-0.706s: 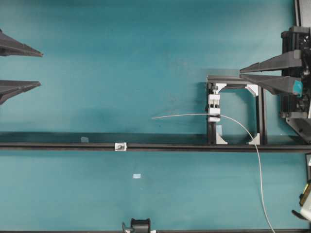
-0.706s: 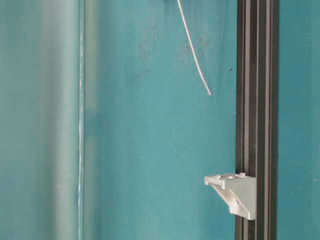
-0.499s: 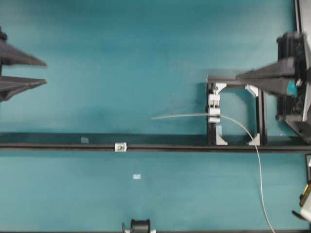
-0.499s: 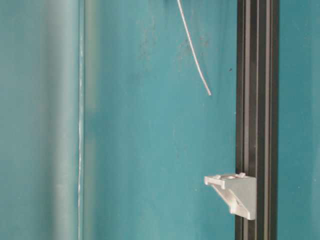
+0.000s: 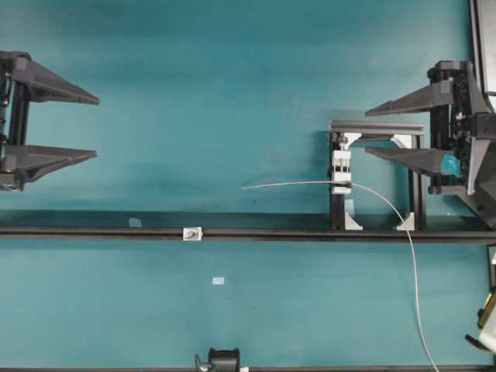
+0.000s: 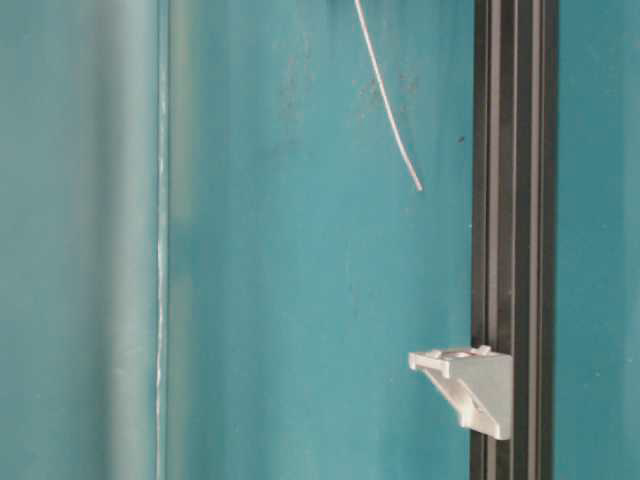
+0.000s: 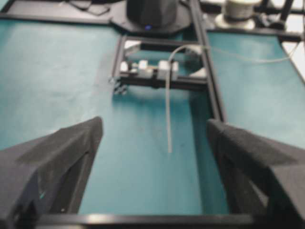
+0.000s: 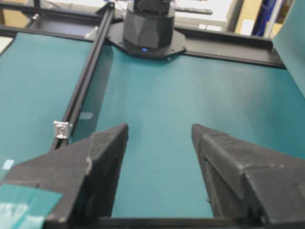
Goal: Insert the wire into the hole on the left side and pull it with the left arm.
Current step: 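Move the right gripper left toward the white wire near the clamp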
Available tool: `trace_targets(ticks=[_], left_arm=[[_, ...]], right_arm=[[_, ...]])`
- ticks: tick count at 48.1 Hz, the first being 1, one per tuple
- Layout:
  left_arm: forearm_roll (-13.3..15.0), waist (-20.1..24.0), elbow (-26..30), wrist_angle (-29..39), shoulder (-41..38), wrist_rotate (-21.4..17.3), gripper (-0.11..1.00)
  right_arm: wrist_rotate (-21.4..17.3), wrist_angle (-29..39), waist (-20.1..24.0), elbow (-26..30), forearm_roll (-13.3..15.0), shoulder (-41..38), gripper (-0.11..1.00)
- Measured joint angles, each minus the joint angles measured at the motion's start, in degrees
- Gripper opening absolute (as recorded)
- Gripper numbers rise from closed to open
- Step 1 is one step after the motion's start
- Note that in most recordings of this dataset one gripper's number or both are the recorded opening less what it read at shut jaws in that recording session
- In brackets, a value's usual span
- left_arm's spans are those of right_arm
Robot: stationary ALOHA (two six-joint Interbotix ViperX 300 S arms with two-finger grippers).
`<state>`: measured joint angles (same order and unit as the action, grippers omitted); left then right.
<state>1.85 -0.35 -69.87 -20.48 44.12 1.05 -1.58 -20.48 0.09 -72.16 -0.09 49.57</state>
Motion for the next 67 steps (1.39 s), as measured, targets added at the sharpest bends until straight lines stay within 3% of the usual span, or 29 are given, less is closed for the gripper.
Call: trace_targets(ticks=[11, 37, 67], left_arm=[[0.09, 0.00, 0.00, -0.79, -3.96, -0.18, 0.78], [0.09, 0.00, -0.70, -6.33, -14.50, -0.35, 0.81], [0.00, 0.09, 0.79, -6.94, -22.06, -0.26, 0.82]], right_arm=[[-2.29, 0.09, 0.00, 0.00, -0.62, -2.99, 0.66], [-7.65, 0.18, 0.00, 2.90, -0.70, -18.46, 0.66], [-8.61, 2.37, 1.49, 7.91, -0.53, -30.41, 0.66]])
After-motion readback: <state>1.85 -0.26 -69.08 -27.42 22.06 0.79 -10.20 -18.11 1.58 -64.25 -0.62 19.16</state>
